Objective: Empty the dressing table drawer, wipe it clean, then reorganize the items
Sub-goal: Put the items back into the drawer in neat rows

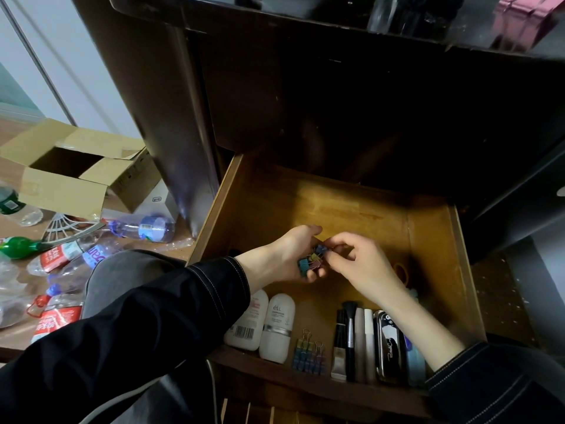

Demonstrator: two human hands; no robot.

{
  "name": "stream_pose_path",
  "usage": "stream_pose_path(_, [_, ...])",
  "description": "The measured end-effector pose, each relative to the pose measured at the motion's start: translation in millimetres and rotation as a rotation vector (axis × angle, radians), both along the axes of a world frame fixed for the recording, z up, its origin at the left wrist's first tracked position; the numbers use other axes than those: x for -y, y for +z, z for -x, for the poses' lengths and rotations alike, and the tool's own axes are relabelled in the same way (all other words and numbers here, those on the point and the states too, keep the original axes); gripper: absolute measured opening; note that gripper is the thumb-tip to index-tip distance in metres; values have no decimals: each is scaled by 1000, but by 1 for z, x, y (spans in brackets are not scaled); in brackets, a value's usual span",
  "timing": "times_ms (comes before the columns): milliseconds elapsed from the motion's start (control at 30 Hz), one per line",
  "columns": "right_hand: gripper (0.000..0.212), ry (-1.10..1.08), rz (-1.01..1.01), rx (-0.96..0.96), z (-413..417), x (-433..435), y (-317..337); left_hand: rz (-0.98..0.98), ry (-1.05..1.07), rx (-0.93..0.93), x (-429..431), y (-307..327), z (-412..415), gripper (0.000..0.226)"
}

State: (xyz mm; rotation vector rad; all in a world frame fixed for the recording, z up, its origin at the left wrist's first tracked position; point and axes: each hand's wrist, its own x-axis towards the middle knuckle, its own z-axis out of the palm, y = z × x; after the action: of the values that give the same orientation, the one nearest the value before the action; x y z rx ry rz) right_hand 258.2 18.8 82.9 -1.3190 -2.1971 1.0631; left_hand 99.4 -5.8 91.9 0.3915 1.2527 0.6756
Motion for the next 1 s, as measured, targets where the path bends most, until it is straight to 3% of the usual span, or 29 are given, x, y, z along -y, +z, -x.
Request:
stream_pose_path(333, [17, -54, 103, -28, -2, -3, -4, -27, 4, -30, 0, -3, 0, 47])
stream_pose_path(633, [14, -16, 201, -28, -2, -4, -10, -104, -59, -85, -2, -7, 0, 73])
stream_pose_path(1000, [13, 11, 217, -68, -1, -2, -5, -118, -34, -98, -3, -5, 0, 59])
